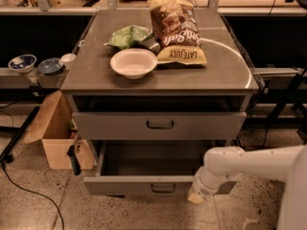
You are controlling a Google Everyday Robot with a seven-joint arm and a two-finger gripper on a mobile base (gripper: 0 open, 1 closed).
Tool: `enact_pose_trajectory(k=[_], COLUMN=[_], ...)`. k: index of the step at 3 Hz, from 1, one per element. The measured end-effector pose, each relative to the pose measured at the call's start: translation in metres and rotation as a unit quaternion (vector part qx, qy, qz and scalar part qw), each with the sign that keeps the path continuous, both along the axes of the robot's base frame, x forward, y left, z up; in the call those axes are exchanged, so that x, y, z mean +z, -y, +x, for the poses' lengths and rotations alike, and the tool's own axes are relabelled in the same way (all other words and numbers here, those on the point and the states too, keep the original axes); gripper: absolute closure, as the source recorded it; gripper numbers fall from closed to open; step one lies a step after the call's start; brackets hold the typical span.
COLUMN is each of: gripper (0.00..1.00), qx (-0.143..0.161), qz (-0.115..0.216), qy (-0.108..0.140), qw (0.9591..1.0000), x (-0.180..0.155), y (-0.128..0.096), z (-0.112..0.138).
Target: Close middle drawer
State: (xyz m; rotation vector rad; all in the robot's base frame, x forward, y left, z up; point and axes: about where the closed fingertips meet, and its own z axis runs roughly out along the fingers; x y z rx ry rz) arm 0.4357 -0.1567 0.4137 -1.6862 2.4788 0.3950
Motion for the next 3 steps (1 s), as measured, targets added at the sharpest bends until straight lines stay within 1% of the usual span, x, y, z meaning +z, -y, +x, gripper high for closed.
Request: enact_pose_trajectory(k=[1,2,3], gripper=[1.0,1.0,1.0], qx=[0.006,0.015,0.015], qz=[-0.004,-0.007,-0.007], qy=[0.017,0.032,0.032], qw=[0.9998,0.9994,0.9994], x=[-0.004,-0.007,-0.006], y=[0.0,-0.003,-0.003], z=[0.022,0.057,0.055])
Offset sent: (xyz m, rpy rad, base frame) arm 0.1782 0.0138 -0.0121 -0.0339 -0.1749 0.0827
